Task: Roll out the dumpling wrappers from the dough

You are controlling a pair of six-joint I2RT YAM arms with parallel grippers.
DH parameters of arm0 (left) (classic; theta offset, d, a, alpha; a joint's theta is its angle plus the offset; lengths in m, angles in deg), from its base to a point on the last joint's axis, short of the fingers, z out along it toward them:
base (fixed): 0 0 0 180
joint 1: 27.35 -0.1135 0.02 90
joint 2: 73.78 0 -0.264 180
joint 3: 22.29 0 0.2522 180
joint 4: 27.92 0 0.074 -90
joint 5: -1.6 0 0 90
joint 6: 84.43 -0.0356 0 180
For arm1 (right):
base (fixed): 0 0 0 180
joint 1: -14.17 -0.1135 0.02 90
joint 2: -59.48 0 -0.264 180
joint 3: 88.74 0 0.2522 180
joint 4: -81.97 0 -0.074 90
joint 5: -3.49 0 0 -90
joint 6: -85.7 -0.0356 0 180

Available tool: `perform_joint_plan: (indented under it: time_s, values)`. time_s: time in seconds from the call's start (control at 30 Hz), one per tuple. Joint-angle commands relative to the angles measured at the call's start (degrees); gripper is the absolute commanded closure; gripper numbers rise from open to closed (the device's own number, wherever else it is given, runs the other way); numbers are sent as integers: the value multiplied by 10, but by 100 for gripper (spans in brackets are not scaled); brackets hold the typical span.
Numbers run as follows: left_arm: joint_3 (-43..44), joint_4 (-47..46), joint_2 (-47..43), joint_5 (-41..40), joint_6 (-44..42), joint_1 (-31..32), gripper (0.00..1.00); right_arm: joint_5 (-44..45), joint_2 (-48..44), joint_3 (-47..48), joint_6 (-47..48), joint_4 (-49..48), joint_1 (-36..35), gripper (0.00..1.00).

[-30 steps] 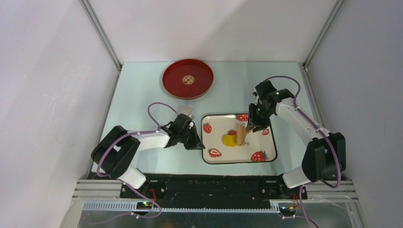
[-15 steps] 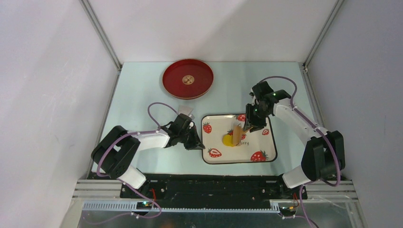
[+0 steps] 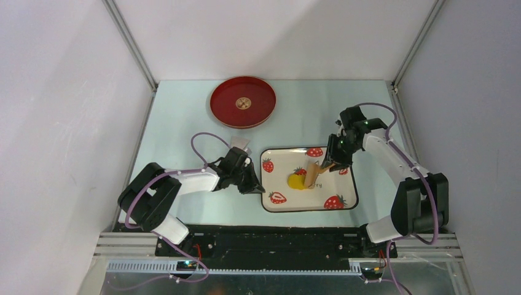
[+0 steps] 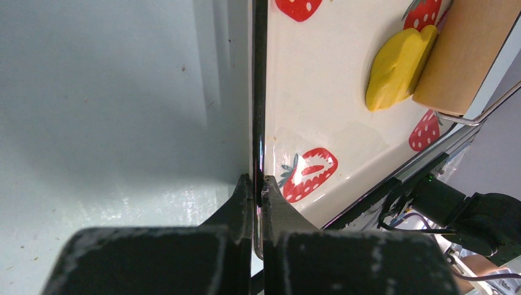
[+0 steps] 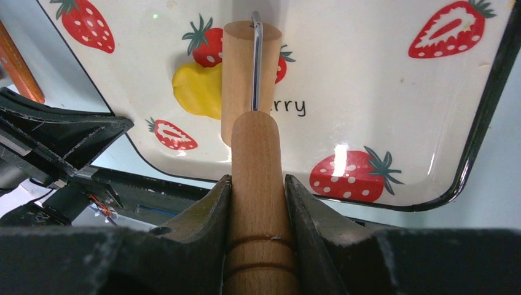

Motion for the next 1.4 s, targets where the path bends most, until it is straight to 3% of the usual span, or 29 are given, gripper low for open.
perform_joint_plan:
  time_s: [0.0, 0.33, 0.63, 0.77, 0.97, 1.13, 1.37]
  values:
    - [-11, 48, 25, -32, -9, 8, 100, 148, 16, -43, 21, 66, 21, 100]
    - [-10, 48, 24, -32, -9, 7, 100, 163, -24, -31, 41, 66, 25, 100]
    - [-9, 48, 26, -30, -9, 8, 100, 4, -130, 55, 85, -8, 16, 100]
    - [-9, 48, 27, -30, -9, 7, 100, -15, -151, 67, 129, -44, -13, 100]
    - [-9, 48, 27, -30, -9, 7, 100, -9, -83, 120, 101, 1, -55, 100]
    - [-10, 49, 26, -30, -10, 7, 100, 1, -47, 128, 57, -20, -124, 100]
    - [-10, 48, 26, -30, -10, 7, 100, -6, 18, 127, 20, -18, -165, 100]
